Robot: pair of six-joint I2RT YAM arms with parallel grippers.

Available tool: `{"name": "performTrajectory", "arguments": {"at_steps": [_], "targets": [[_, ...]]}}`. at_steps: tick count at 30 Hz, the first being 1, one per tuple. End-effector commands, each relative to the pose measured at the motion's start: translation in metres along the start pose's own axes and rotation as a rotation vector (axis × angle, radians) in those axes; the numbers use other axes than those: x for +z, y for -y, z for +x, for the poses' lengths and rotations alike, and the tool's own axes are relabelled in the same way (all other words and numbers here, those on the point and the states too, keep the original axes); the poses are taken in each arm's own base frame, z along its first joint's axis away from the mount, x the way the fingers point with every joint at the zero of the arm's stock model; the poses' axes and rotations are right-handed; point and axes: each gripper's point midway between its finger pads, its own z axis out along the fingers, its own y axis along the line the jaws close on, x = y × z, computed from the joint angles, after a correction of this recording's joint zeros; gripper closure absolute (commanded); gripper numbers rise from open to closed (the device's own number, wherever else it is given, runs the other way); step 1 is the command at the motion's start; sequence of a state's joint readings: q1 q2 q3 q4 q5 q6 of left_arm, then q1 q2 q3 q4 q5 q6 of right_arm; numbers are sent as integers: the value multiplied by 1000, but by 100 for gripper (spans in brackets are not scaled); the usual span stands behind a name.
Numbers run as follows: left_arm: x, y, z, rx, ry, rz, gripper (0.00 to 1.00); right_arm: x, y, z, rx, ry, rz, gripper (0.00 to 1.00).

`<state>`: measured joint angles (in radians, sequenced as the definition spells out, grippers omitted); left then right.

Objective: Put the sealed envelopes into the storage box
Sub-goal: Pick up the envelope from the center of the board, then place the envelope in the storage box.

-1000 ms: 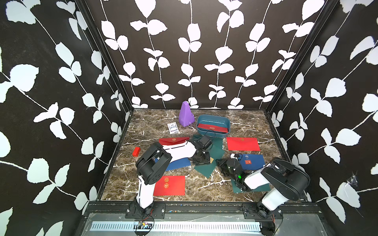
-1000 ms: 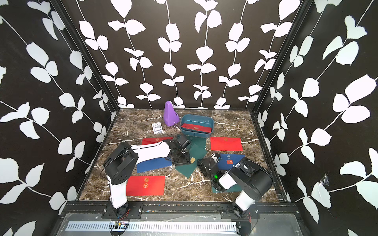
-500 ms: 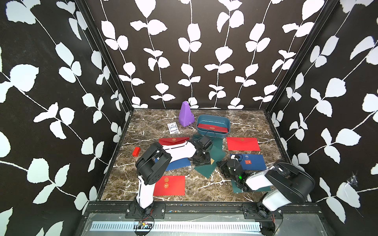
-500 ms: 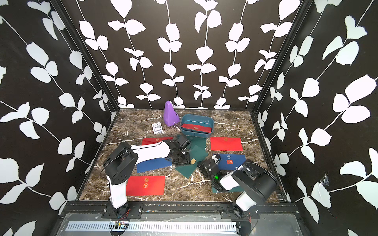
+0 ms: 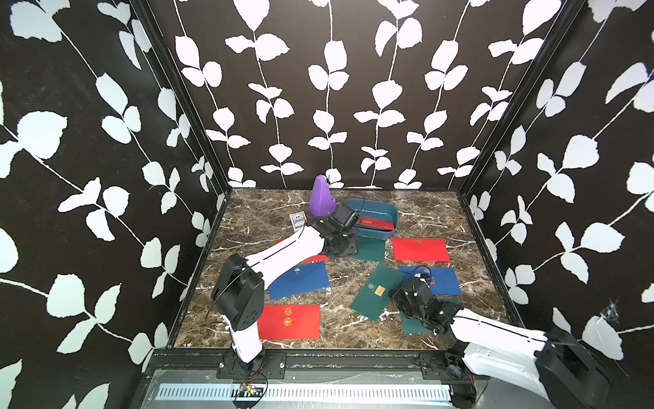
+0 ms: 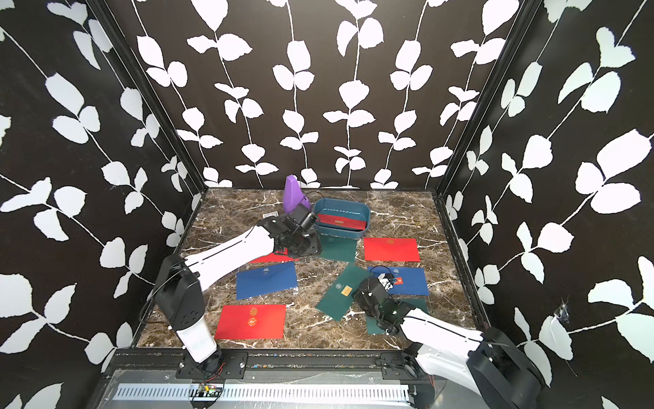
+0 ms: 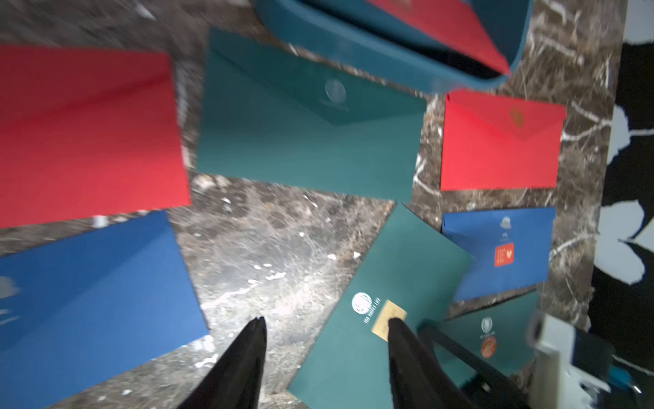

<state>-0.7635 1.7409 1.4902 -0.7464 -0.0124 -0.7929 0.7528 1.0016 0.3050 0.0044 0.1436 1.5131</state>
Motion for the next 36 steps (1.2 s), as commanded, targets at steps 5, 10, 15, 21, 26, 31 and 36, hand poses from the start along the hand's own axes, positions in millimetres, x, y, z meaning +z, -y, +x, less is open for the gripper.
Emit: {"name": "performTrajectory", "arguments": {"at_steps": [5,10,15,21,26,31,36], "targets": [[-12,-62,-2,-61,18,-154,42,-40,-59,-36,-27,124,8,100],[-12,-81,6,-95,17,-183,42,-57,-95,-64,35,251,-4,100],[-8,-91,19,-106,-5,-202,42,-60,-140,-89,95,374,-8,100],[-11,-104,35,-112,-20,-215,42,-55,-182,-119,194,528,-28,100],[-11,-110,45,-124,-31,-214,42,-30,-199,-138,348,612,-42,100],[-12,-116,56,-131,-50,-215,42,-7,-205,-152,468,684,-27,100],[-13,-120,62,-132,-52,-215,42,21,-205,-159,575,690,-20,100]]}}
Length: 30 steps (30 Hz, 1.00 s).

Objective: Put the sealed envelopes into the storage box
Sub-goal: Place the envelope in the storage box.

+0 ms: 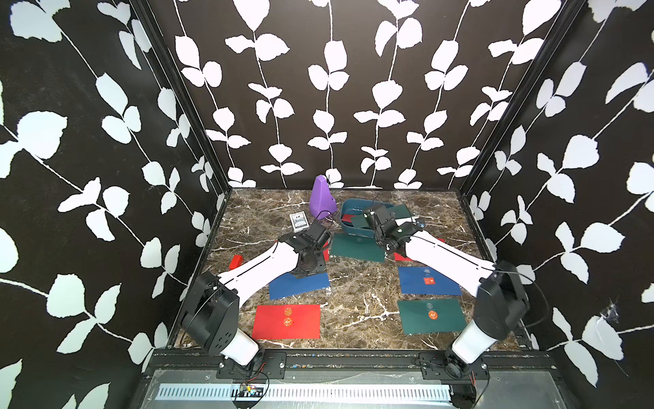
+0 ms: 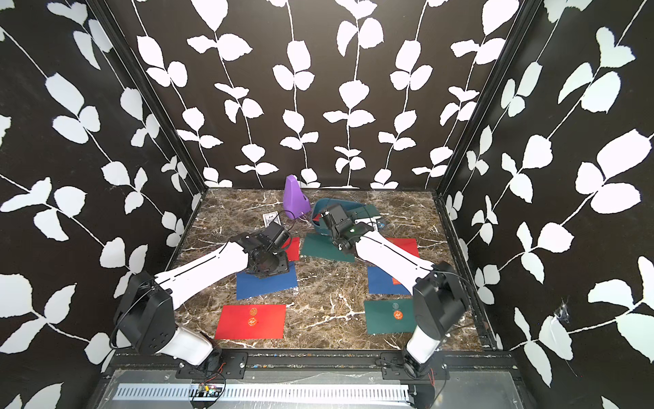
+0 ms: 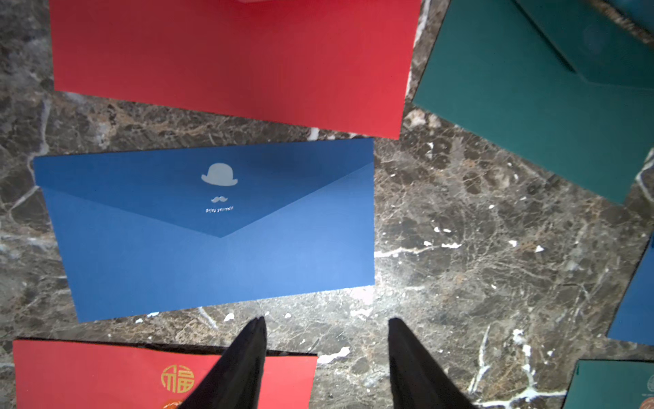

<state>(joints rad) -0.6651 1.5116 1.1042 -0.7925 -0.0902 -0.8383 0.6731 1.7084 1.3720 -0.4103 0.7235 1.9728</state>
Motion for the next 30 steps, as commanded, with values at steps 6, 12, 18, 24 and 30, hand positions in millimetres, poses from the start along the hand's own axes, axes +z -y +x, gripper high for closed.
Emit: {"name": "performTrajectory", "arguments": {"at_steps": [6,12,18,24,30], "targets": [[-8,-7,8,-12,3,19,42,23,-11,2,144,86,48,100],[-5,-6,11,-10,-10,24,42,40,-8,21,157,67,95,100],[-5,-6,10,1,-9,21,42,49,-1,31,188,74,118,100],[-4,-5,11,9,-12,21,42,53,2,38,205,91,130,100],[-5,-4,9,13,-11,25,42,58,-7,62,224,70,117,100]]}}
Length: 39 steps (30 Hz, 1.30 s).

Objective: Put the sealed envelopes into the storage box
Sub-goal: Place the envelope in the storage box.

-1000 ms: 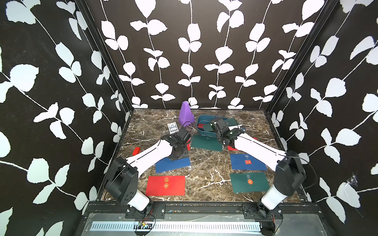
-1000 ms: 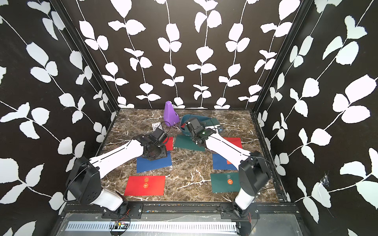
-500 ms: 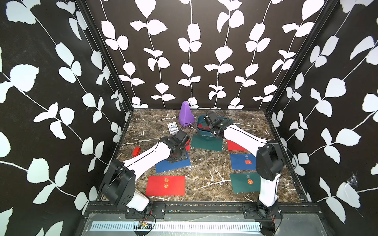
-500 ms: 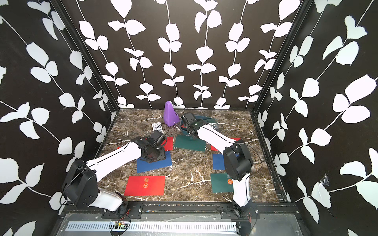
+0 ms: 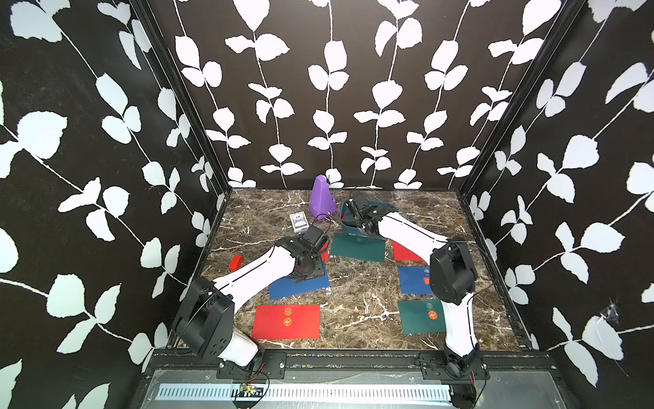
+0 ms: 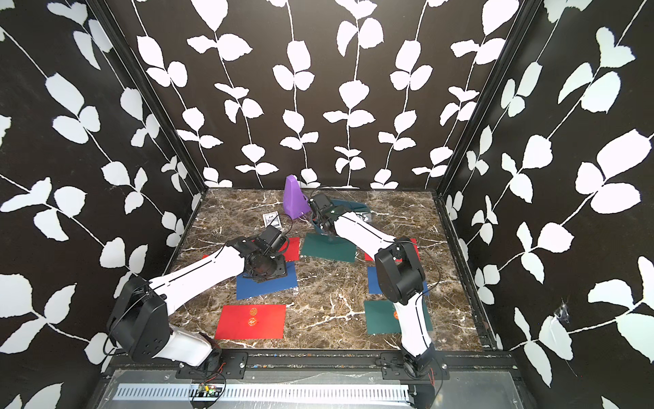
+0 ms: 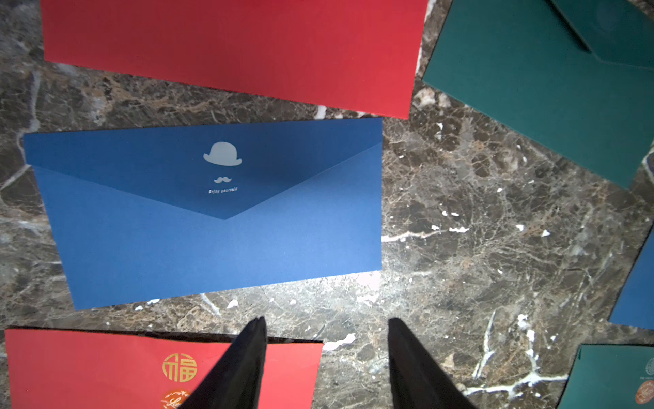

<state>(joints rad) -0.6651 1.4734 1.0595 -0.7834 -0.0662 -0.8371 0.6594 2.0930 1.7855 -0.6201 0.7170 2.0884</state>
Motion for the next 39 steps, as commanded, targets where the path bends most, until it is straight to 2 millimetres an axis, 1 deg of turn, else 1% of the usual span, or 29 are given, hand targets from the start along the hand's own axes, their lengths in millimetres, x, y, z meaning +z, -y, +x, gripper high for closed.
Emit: {"name": "performTrajectory", "arguments": {"at_steps": [1,3,8,12,19,23,29,33,35,37,39], "targets": [[-5,0,0,15,5,5,42,-4,-6,11,231,0,-5,100],[-6,-3,1,18,10,0,42,-3,-1,16,246,-3,2,100],[-5,-5,4,21,5,-1,42,-2,9,14,267,18,14,100],[-4,-3,4,24,-2,7,42,-3,12,17,277,25,19,100],[-12,-2,1,32,16,13,42,-4,23,14,279,41,40,100],[-14,1,-1,27,17,24,42,-1,29,12,263,41,44,87],[-16,4,-2,17,20,36,42,0,21,14,164,11,25,76],[-18,6,-4,13,26,41,43,4,22,18,112,-21,15,74],[-19,7,-5,13,30,41,42,2,19,19,84,-37,3,73],[-19,6,-6,16,31,35,42,-1,11,19,28,-50,-29,72],[-20,5,-6,25,36,19,42,-7,-4,14,-54,-60,-75,67]]}}
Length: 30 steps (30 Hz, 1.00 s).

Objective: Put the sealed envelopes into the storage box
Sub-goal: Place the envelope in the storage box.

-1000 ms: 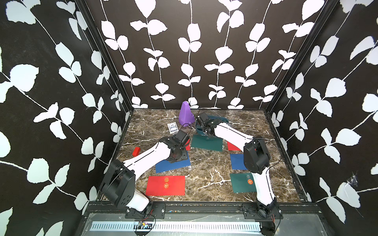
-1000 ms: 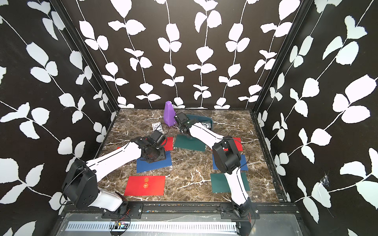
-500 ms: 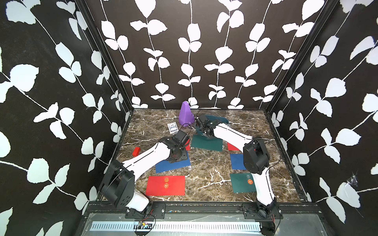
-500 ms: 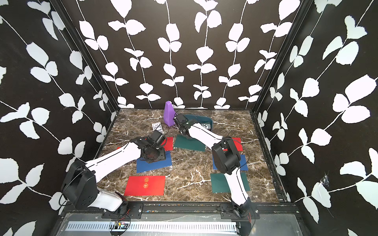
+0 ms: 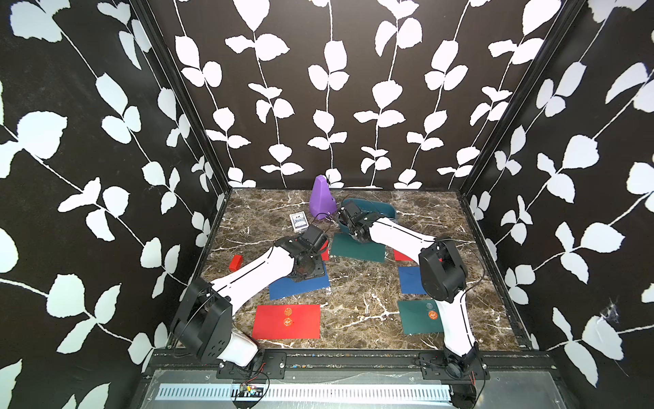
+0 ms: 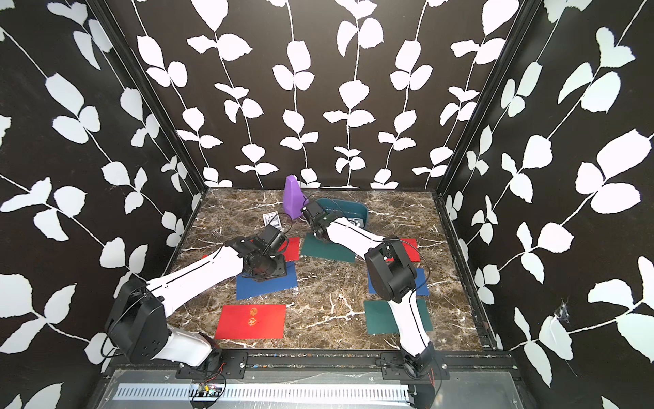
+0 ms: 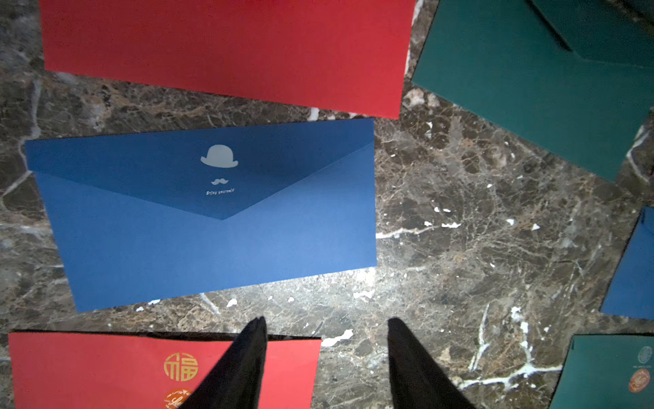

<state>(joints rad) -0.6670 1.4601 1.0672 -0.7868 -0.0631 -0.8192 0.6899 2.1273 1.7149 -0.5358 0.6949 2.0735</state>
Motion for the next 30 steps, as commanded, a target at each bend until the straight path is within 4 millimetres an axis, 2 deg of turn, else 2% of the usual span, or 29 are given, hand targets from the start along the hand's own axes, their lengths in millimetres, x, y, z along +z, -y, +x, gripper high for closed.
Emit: {"name": "performTrajectory", "arguments": {"at_steps": [1,4,6,9,11,15,16,17,20,22,25,28,30], "targets": [[-15,1,-5,14,31,-8,42,-21,-39,-17,-56,-30,-114,64],[-18,-4,-8,50,52,-57,42,-32,-62,-29,-235,-60,-211,52],[-19,-6,-9,67,59,-76,42,-39,-66,-40,-354,-78,-244,45],[-17,-6,-10,88,59,-85,42,-45,-56,-57,-516,-129,-268,19],[-12,-5,-10,108,47,-90,41,-47,-50,-62,-598,-191,-347,1],[-3,9,-12,186,19,-58,41,-51,-26,-62,-716,-303,-443,1],[-2,10,-12,202,11,-60,40,-60,-25,-67,-716,-334,-475,1],[0,10,-13,221,5,-69,40,-62,-19,-65,-726,-379,-485,1],[2,2,-8,238,-28,-114,38,-66,4,-61,-816,-471,-453,1],[2,-4,0,216,-55,-121,37,-71,26,-58,-918,-537,-389,2],[1,-22,25,120,-113,-140,37,-79,57,-55,-1012,-616,-315,4],[-2,-33,68,90,-169,-180,37,-92,82,-50,-1150,-680,-224,4],[-4,-41,92,85,-209,-218,37,-101,96,-40,-1225,-725,-188,5]]}}
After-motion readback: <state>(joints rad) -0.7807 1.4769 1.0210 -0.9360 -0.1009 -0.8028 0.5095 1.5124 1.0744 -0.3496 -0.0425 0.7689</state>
